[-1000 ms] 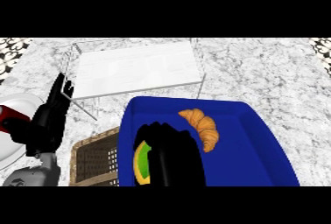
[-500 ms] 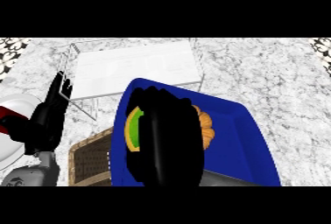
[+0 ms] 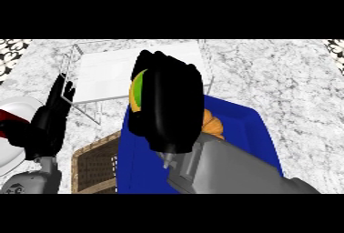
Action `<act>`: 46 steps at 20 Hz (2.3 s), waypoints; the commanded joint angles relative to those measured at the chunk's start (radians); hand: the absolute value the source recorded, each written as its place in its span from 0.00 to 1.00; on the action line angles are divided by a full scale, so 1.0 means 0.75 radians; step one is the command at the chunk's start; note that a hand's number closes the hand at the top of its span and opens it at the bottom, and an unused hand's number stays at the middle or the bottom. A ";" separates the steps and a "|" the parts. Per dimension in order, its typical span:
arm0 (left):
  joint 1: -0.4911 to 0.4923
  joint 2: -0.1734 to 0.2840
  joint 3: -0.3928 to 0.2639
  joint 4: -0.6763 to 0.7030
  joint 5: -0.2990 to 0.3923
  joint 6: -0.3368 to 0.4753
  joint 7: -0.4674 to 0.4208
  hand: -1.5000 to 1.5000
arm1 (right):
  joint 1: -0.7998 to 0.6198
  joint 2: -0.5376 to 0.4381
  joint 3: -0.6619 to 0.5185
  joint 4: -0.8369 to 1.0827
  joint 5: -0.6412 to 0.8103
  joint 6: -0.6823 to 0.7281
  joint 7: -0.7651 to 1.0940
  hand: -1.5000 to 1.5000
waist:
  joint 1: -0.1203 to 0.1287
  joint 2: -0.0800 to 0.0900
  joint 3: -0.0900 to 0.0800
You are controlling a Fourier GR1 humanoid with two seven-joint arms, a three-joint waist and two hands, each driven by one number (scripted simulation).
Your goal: Pick the lemon from the tray and place it in the tiered shelf
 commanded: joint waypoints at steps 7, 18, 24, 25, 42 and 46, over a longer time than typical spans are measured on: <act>-0.058 0.024 0.036 0.035 0.033 -0.037 0.009 0.50 | -0.152 0.018 -0.063 0.433 -0.043 -0.391 0.086 1.00 | 0.010 0.011 0.001; -0.038 -0.011 -0.006 -0.006 -0.009 -0.014 0.008 0.50 | -0.203 0.018 -0.153 0.811 -0.189 -0.784 -0.129 1.00 | 0.030 0.020 0.002; 0.061 -0.025 -0.003 0.020 -0.010 -0.038 -0.096 0.50 | -0.270 0.018 -0.139 0.973 -0.482 -0.793 -0.314 0.00 | 0.018 0.015 0.001; -0.012 0.008 0.040 0.010 0.023 -0.044 -0.016 0.50 | -0.281 0.018 -0.103 1.030 -0.517 -0.852 -0.354 0.00 | 0.028 0.018 0.002; 0.011 0.009 0.087 0.034 0.019 -0.038 -0.032 0.50 | -0.350 -0.021 -0.260 0.867 -0.547 -1.099 -0.405 0.00 | -0.062 -0.005 0.002; 0.087 -0.062 0.017 -0.078 -0.035 0.031 0.013 0.50 | -0.234 -0.146 -0.300 0.622 -0.501 -0.980 -0.215 0.00 | -0.100 -0.024 0.004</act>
